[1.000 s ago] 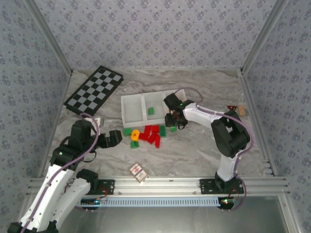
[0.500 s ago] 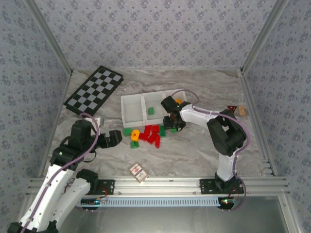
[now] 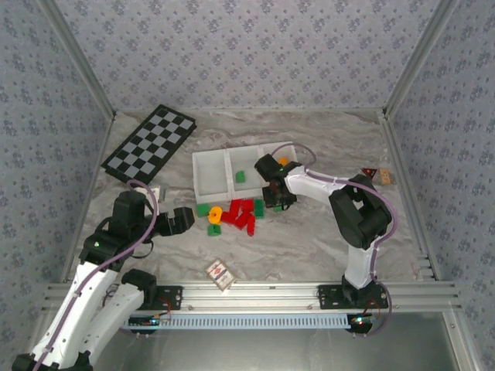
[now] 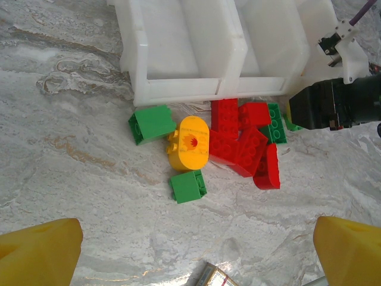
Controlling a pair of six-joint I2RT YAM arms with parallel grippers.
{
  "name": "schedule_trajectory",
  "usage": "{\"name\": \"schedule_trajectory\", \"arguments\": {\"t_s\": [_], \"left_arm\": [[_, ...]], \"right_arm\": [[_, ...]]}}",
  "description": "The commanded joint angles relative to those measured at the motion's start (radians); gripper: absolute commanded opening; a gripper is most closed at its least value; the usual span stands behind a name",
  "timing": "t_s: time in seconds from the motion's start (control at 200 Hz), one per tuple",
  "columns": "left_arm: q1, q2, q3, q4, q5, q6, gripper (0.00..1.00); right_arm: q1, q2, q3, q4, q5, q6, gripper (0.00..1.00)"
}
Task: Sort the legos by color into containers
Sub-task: Pick up the lego from the center of the table, then place the lego in the container.
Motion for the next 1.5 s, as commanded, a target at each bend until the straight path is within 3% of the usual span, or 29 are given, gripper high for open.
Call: {"name": "schedule_trajectory", "arguments": {"t_s": [0.0,0.28,0.5,0.994,1.389,1.494], "left_arm": [[-0.002,-0.001,0.001,0.018,0.004,0.005,0.99],[-0.002,-0.001,0.001,0.019,0.004,0.005,1.00],[-0.002,-0.001,0.000,0.019,0.003,0.005,1.00],[-0.002,-0.010,0.001,0.022,0.008,0.005,1.00],[-0.002,-0.017,-0.001,0.028,0.016,0.008,0.99],[-0.001,-0.020,-0.002,0.027,0.011,0.007,0.99]], "right_arm": [[0.017,-0.018,0.042,-0.063,0.037,-0.010,0.37],[0.043,-0.050,0.120,-0.121,0.052,-0.022,0.29],[0.049,-0.051,0.278,-0.159,0.038,-0.051,0.29],[0.032,0.347,0.847,-0.336,-0.002,-0.124,0.29],[0.036,0.348,0.739,-0.276,-0.015,-0.078,0.29],[0.037,0.339,0.708,-0.248,-0.017,-0.066,0.33]]}}
